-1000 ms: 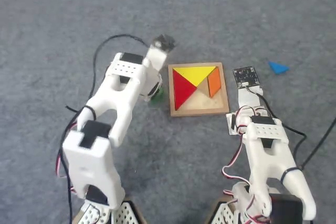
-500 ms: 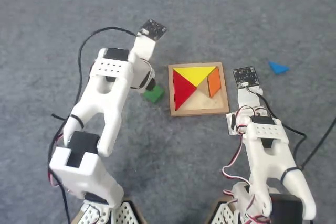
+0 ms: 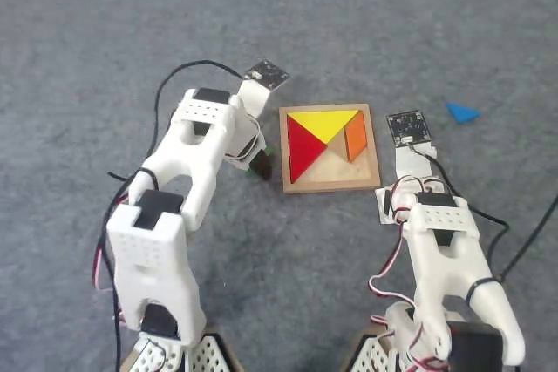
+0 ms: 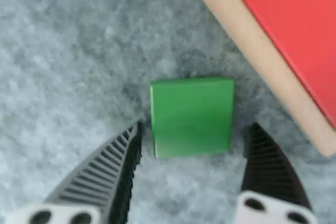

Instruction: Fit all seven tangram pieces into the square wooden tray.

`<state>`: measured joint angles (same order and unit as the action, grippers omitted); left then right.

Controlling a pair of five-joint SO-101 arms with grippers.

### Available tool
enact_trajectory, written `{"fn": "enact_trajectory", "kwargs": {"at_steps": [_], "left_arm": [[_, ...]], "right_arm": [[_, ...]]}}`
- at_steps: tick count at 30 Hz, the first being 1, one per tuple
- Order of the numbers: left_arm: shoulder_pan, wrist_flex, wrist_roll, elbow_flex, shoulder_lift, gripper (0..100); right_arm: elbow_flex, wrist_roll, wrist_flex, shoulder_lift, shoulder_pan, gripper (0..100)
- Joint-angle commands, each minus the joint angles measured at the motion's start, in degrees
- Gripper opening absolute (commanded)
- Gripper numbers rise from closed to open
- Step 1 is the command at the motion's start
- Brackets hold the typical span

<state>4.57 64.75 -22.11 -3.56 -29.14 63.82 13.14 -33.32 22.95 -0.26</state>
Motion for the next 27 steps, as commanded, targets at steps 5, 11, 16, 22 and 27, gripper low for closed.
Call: {"fn": "enact_trajectory", "kwargs": {"at_steps": [5, 11, 16, 22, 27], "left_arm": [[3.8, 7.3, -4.0, 6.9, -3.5, 26], [4.9, 11.2, -4.5, 6.7, -4.1, 11], [4.3, 11.3, -4.4, 6.2, -3.8, 6], [4.7, 13.4, -4.4, 5.1, -0.9, 2], [5.8, 13.4, -4.5, 0.3, 7.5, 2]], "right_arm": [[-0.1, -0.1, 0.9, 1.9, -0.7, 11.5], [-0.1, -0.1, 0.8, 1.9, -0.7, 11.5], [-0.1, -0.1, 0.8, 1.9, -0.7, 11.5], [-0.1, -0.1, 0.9, 1.9, -0.7, 11.5], [-0.1, -0.1, 0.9, 1.9, -0.7, 11.5]]}}
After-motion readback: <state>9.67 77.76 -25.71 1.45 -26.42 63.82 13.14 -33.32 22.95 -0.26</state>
